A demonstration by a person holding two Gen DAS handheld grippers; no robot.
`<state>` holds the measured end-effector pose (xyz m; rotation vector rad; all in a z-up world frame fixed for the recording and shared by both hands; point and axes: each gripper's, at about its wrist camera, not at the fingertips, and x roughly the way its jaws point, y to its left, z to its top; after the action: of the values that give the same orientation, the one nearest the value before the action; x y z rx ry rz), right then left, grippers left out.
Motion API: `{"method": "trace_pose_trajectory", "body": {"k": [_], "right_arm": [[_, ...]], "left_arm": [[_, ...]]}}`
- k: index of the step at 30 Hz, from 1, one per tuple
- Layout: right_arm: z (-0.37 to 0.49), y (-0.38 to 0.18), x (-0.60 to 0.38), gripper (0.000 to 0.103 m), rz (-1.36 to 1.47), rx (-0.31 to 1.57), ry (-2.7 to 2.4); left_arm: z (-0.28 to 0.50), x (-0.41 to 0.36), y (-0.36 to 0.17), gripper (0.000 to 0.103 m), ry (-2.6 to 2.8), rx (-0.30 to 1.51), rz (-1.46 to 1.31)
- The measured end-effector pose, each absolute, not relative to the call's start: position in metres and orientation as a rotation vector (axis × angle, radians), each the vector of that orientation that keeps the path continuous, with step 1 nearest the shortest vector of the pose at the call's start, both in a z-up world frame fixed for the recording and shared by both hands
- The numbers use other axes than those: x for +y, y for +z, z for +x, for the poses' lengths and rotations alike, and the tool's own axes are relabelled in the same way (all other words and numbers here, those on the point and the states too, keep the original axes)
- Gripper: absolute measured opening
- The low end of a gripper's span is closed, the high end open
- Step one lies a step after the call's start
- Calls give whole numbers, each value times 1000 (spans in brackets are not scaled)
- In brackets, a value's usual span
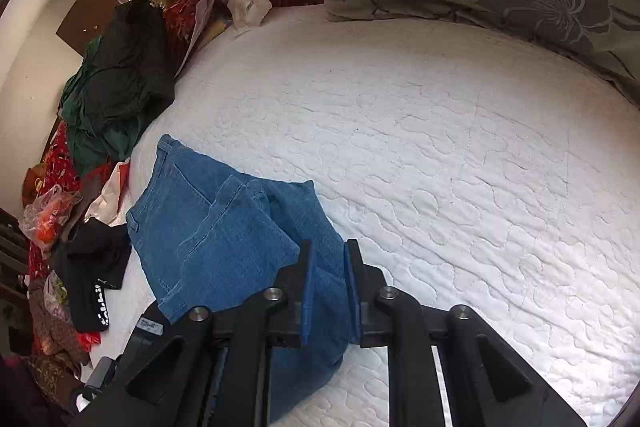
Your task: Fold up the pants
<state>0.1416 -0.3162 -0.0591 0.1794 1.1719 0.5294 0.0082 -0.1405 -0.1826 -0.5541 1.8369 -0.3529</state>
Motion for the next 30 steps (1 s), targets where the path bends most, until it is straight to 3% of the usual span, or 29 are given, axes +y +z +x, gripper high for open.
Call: {"method": "trace_pose_trajectory", "body": {"k": [2,7,9,12,13,15,16,18,22,24,26,30], "right_arm": [[125,-69,-324,51,197,1182,478],[112,-115,-344,51,437,1211,399],[114,-125,-350,33,653,1164,436],[132,-106,-353,26,788,1073,459],[140,-92,-346,24,733,1050,475],[156,-71,-331,0,558,1048,490],[163,-71,-324,0,470,1085,468],[171,-78,-324,1,356,1149,378],[151,-56,-347,9,547,1030,469],[135,-41,-334,30,485,991,525],[124,-41,-309,40,364,1003,545],[131,-107,-271,37,136,1234,409]], "left_arm": [[3,-144,-180,33,-364,1838,-556],[1,-133,-183,33,-381,1840,-575],[2,-126,-183,33,-385,1841,-581],[4,-129,-183,34,-377,1841,-592],[4,-130,-181,34,-373,1839,-589],[7,-135,-182,34,-362,1842,-556],[7,-135,-184,34,-353,1845,-554],[7,-133,-186,33,-352,1851,-562],[1,-128,-181,34,-377,1847,-567],[-3,-131,-177,34,-407,1851,-545],[-9,-131,-173,34,-439,1854,-534],[-17,-118,-150,34,-492,1797,-550]]}}
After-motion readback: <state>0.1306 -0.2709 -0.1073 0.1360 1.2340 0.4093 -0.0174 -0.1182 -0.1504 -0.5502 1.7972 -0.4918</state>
